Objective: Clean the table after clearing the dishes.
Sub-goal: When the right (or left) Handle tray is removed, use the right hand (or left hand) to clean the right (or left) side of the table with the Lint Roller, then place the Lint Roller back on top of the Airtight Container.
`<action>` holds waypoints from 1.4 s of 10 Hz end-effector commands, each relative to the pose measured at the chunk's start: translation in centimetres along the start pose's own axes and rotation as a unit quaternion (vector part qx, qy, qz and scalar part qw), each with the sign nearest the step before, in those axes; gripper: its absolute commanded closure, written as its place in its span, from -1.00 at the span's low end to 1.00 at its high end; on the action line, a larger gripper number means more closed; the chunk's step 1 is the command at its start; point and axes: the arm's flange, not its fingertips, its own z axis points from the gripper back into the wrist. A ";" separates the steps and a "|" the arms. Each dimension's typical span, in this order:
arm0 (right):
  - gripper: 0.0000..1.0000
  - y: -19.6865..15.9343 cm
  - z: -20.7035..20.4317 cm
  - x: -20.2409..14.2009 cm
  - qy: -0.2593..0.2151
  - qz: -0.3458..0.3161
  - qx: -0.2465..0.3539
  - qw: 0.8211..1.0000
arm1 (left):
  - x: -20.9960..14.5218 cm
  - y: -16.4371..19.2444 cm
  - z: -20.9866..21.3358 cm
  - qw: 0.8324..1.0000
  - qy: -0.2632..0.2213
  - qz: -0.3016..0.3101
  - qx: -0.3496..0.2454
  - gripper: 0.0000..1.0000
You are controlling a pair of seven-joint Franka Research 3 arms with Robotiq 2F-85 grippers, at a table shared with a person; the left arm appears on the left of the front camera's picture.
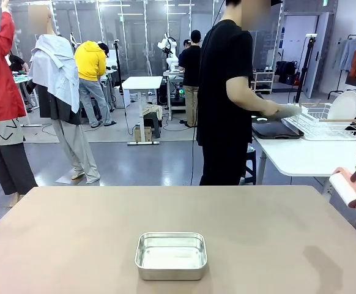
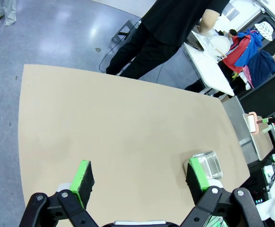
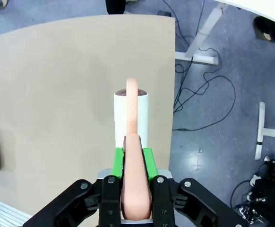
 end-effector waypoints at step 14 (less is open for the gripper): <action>0.59 21.5 2.1 5.7 -0.009 0.342 0.082 0.936 | 0.0 0.0 0.3 1.000 0.005 -0.003 -0.002 -1.00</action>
